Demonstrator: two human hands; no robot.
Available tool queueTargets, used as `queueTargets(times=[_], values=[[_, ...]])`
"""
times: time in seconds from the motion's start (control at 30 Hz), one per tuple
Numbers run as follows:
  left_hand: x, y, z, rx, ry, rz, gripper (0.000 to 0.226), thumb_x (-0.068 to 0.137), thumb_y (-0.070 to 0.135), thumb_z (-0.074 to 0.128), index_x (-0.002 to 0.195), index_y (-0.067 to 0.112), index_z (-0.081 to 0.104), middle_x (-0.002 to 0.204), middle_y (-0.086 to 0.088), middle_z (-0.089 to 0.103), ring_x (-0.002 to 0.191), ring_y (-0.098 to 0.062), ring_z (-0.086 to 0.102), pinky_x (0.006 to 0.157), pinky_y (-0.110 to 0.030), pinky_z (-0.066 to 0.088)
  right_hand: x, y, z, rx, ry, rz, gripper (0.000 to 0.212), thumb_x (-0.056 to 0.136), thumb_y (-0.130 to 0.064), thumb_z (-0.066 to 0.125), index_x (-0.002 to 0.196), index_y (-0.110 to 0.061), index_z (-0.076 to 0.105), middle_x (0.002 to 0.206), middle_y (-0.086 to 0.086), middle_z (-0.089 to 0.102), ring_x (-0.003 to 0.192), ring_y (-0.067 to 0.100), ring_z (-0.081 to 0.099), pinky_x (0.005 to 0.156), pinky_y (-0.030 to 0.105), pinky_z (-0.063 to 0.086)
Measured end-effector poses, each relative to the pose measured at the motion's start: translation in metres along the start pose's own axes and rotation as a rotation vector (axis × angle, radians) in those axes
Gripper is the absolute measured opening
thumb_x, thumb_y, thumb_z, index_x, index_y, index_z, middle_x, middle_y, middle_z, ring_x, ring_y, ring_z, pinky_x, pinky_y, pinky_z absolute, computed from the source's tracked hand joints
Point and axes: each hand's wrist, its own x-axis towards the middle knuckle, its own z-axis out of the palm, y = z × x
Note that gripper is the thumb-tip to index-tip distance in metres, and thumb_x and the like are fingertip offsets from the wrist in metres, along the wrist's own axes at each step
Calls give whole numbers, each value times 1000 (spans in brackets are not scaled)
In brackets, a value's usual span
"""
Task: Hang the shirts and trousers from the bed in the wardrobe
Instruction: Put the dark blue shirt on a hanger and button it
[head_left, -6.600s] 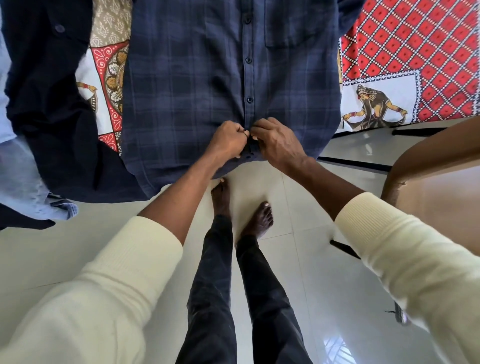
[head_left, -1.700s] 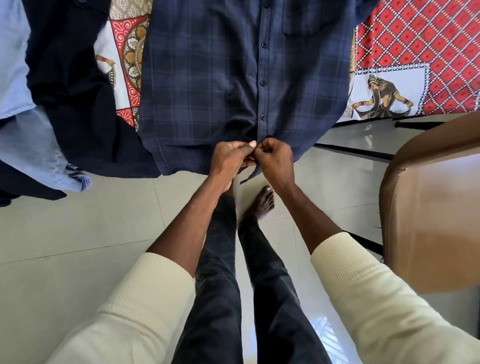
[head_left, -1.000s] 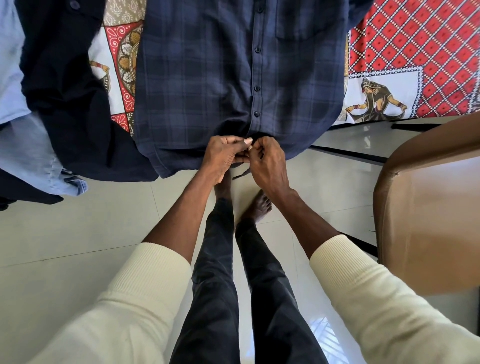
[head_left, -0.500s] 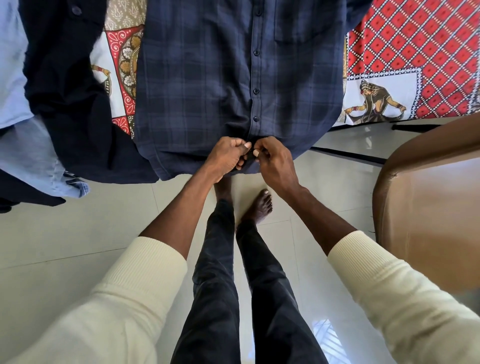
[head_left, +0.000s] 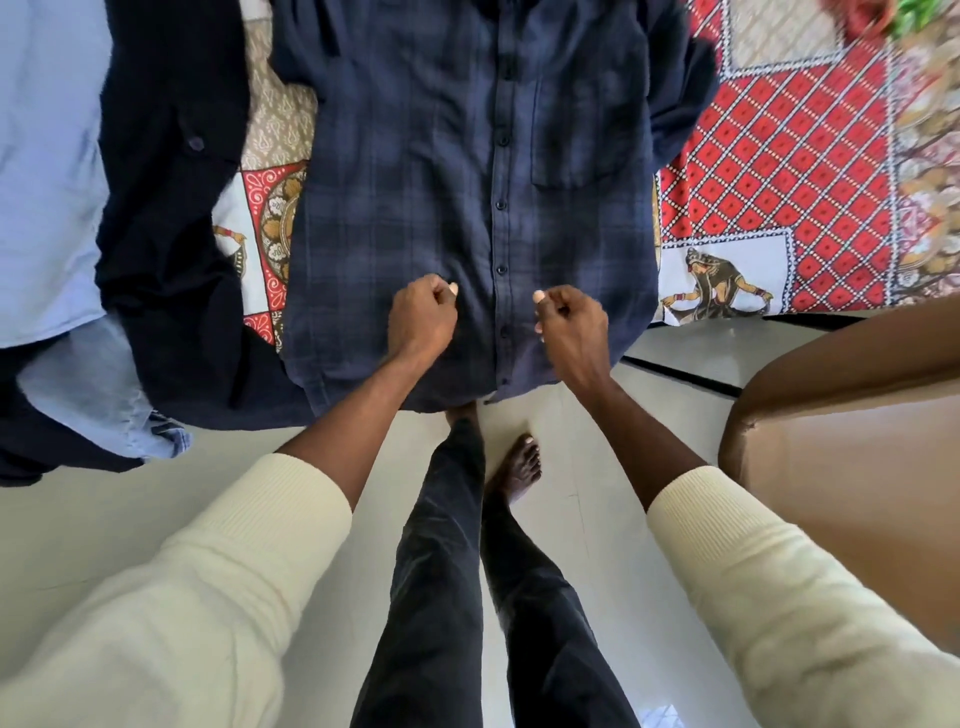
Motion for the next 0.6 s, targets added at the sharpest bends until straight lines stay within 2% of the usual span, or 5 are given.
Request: queueTargets(times=[0.1,0.23,0.4,0.53,0.6], values=[[34,29,-9,51,83,165,16,92,8,51,97,11,65,97,-7,67,88,-26,62,73,-34,47,39,-38,-7,89,121,-23,12,94,-12,54,94,-13,66,79,2,66,69,15,62,57,16,49],[107,79,-19,84,72,297,23,91,2,47,105,7,65,108,-12,63,100,-30,59,84,-37,47,109,-95,-14,41,144,-73,17,92,-3,48,98,-9,63,85,6,63,72,15,54,54,7,39],[201,145,-39,123,103,392,28,90,-1,44,109,4,63,111,-18,63,106,-36,56,90,-38,41,200,-143,-19,-321,64,-226,31,87,1,43,115,2,57,120,17,59,109,33,54,91,39,43],[268,190,-59,154,160,453,34,90,-3,43,119,1,60,118,-19,60,113,-35,52,96,-38,40,269,-155,-20,-736,-184,-443,53,95,-12,48,146,-3,36,154,12,35,139,35,34,110,46,34],[296,206,-66,167,174,445,34,93,-1,44,123,1,58,123,-19,58,117,-33,50,100,-36,38,294,-156,-30,-864,-207,-343,61,101,-26,43,154,-5,20,163,8,17,147,32,20,117,45,25]])
